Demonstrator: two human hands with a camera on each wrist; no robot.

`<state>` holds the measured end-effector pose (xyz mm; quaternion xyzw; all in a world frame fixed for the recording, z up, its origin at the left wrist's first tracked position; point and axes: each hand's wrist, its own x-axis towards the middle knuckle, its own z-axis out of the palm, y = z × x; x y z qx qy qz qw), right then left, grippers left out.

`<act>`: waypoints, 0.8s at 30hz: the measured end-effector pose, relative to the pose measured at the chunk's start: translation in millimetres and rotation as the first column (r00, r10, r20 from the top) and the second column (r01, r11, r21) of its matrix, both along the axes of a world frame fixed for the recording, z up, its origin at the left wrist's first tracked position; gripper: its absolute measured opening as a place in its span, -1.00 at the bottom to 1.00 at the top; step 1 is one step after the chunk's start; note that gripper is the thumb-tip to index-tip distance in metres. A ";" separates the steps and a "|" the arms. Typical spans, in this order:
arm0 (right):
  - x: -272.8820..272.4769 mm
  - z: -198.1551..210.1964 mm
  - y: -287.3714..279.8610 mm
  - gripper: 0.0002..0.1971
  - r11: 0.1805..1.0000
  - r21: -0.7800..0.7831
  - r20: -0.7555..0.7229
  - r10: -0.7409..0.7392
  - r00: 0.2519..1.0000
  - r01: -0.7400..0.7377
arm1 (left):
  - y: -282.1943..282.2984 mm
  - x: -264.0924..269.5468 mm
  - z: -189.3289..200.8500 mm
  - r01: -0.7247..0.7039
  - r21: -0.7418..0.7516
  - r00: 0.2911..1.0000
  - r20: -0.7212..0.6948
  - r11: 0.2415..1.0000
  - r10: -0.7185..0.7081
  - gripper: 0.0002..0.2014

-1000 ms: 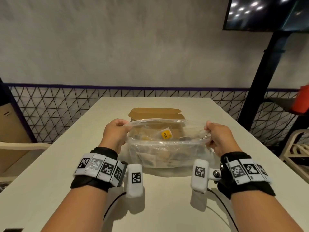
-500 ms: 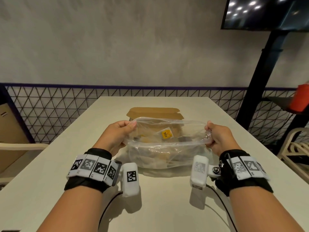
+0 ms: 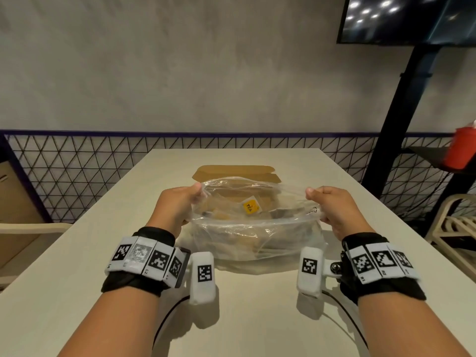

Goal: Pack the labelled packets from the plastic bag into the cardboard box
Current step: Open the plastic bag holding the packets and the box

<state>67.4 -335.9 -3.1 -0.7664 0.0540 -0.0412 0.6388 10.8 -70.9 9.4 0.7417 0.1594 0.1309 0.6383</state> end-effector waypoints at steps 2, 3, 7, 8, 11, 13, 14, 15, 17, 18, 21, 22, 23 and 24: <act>1.7 0.5 -1.1 -0.70 1.000 -0.002 -0.007 -0.006 1.000 0.006 | 1.2 1.5 -1.3 -0.026 0.013 1.000 0.013 1.000 0.026 -0.73; 2.7 0.7 -1.6 -0.69 1.000 0.006 -0.021 -0.007 1.000 0.008 | 2.2 2.4 -1.4 -0.024 0.027 1.000 0.001 0.999 0.024 -0.72; 6.0 1.7 -0.5 -0.68 0.989 0.141 -0.121 -0.025 0.992 0.043 | 4.5 3.6 3.1 -0.010 -0.006 0.987 -0.159 1.000 0.009 -0.62; 6.8 1.5 0.3 -0.68 0.979 0.197 -0.147 -0.031 0.989 0.060 | 3.3 3.9 4.6 -0.015 -0.070 0.985 -0.173 0.997 0.002 -0.62; 7.0 1.4 4.2 -0.69 0.938 0.333 -0.186 -0.039 0.982 0.100 | -3.6 -0.8 10.9 -0.016 -0.283 0.988 -0.150 0.959 -0.028 -0.68; 6.6 0.7 5.5 -0.71 0.947 0.304 -0.176 -0.050 0.983 0.102 | -4.5 -1.8 10.6 -0.032 -0.297 0.989 -0.145 0.954 -0.012 -0.70; 6.0 0.7 5.3 -0.72 0.964 0.249 -0.159 -0.057 0.986 0.096 | -3.7 -0.5 9.3 -0.048 -0.252 0.988 -0.152 0.967 0.009 -0.70; 4.4 1.2 4.3 -0.75 0.979 0.185 -0.132 -0.060 0.989 0.084 | -3.0 0.4 9.1 -0.062 -0.185 0.987 -0.160 0.981 0.032 -0.70; 0.0 3.1 0.1 -0.79 0.995 0.064 -0.064 -0.069 0.996 0.073 | 1.9 2.1 7.4 -0.091 0.007 0.982 -0.163 0.996 0.091 -0.65; -2.7 4.1 -2.7 -0.79 0.997 0.011 -0.033 -0.079 0.996 0.079 | 4.6 1.2 5.5 -0.104 0.089 0.983 -0.140 0.991 0.115 -0.66; -10.7 7.0 -7.4 -0.76 0.992 -0.106 0.000 -0.073 0.997 0.073 | 9.5 -7.9 -0.6 -0.147 0.197 0.985 -0.056 0.969 0.160 -0.73; -13.2 7.7 -7.0 -0.76 0.991 -0.125 -0.007 -0.059 0.998 0.058 | 11.1 -10.6 -3.4 -0.150 0.211 0.985 -0.052 0.966 0.164 -0.73; -15.1 8.4 -5.9 -0.75 0.990 -0.130 -0.015 -0.048 0.999 0.045 | 11.6 -13.4 -5.8 -0.154 0.226 0.984 -0.049 0.962 0.169 -0.72; -16.8 8.9 -4.5 -0.75 0.992 -0.122 -0.019 -0.039 0.999 0.037 | 12.4 -14.5 -7.8 -0.152 0.235 0.984 -0.056 0.960 0.170 -0.72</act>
